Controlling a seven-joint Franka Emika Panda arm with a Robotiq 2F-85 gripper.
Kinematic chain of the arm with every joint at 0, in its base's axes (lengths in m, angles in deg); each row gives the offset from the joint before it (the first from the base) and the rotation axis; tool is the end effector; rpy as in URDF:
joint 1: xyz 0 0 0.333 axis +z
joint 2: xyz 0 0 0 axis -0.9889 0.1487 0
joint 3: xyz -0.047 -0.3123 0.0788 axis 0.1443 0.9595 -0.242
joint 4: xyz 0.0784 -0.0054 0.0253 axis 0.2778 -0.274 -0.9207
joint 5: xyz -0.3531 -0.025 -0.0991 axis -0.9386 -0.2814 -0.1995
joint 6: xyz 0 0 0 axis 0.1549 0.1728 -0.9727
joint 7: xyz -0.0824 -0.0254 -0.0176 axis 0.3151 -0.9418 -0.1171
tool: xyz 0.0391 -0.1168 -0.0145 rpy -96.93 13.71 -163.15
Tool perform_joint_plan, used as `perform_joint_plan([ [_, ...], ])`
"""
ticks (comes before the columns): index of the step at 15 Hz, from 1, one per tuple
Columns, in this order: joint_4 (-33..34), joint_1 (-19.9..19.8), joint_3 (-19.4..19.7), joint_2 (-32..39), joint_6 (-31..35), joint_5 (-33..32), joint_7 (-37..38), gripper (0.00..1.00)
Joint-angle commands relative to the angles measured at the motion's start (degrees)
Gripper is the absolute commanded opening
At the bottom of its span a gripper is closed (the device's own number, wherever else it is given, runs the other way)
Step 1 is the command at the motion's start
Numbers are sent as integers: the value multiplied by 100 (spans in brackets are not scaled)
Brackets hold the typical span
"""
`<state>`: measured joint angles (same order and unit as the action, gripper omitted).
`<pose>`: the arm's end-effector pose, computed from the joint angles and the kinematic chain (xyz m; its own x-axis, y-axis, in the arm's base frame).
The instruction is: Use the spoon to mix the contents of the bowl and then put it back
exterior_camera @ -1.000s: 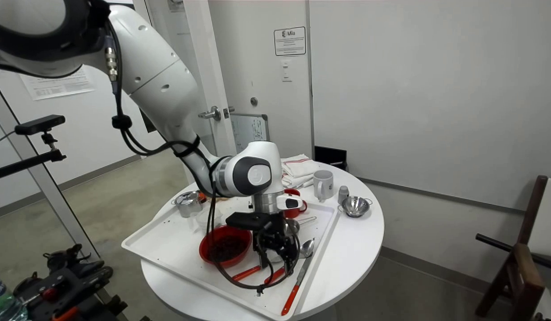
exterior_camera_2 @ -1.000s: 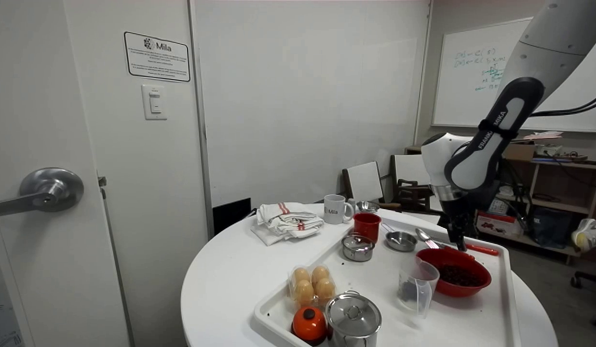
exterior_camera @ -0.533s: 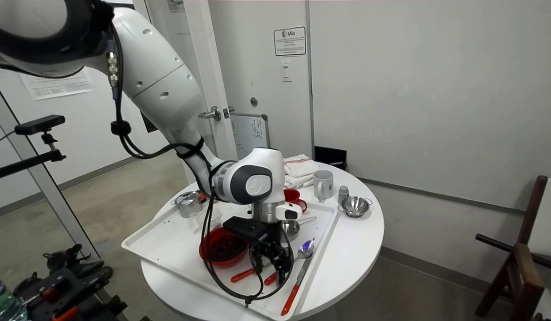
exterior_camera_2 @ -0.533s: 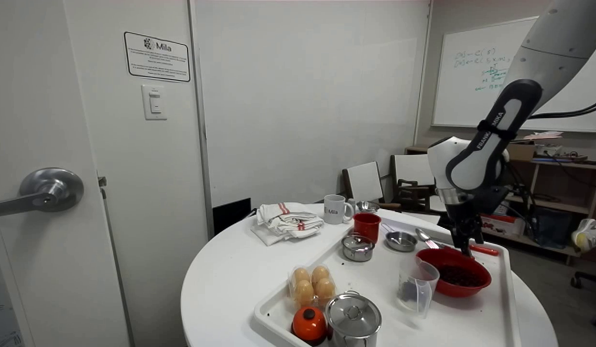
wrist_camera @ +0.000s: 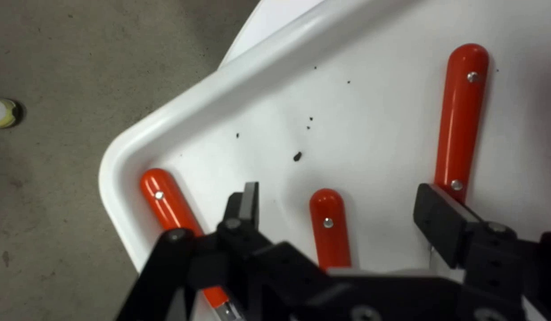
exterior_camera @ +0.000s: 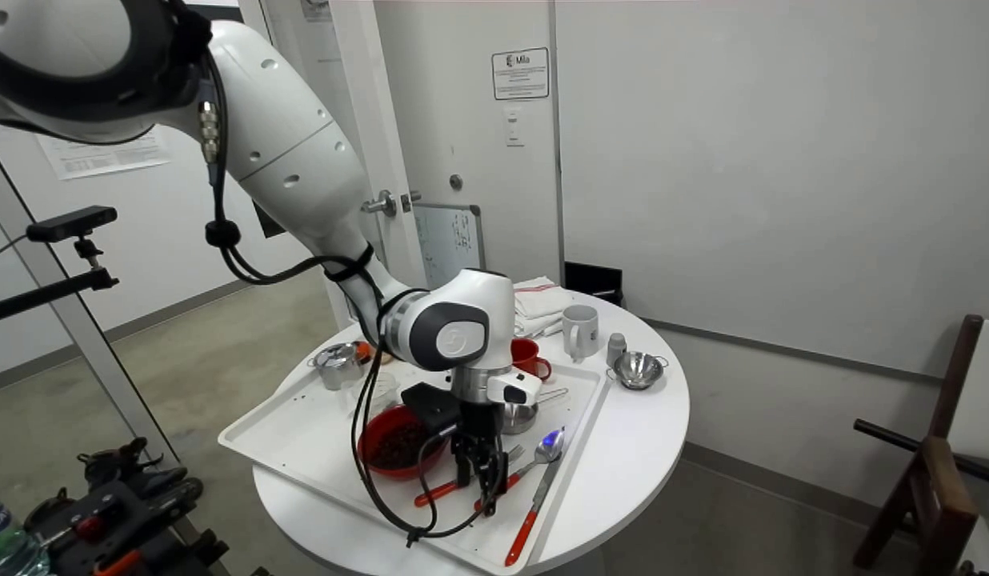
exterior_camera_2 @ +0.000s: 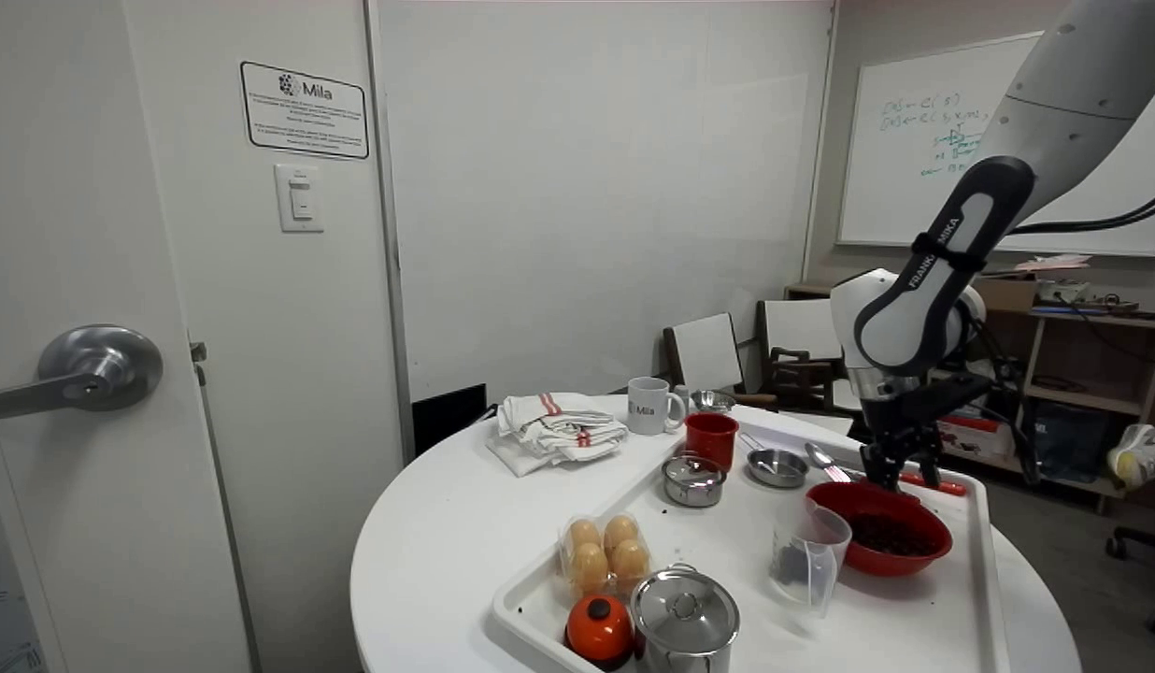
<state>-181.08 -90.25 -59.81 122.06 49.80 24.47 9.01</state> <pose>0.5124 -0.2000 0.0611 0.8386 -0.4705 -0.2745 -0.4211 -0.8796 0.2212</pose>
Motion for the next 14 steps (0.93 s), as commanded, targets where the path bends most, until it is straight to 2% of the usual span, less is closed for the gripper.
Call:
perform_joint_plan([
  [1,183,-9,62,188,-31,152,149,58],
  [4,212,-36,107,226,-23,141,154,33],
  [7,223,-23,137,223,-16,109,142,11],
  [8,218,-19,139,216,-7,103,134,6],
  [9,213,-15,140,212,-3,99,131,3],
  [10,199,-24,124,190,4,105,105,8],
  [14,58,26,136,54,138,70,92,9],
])
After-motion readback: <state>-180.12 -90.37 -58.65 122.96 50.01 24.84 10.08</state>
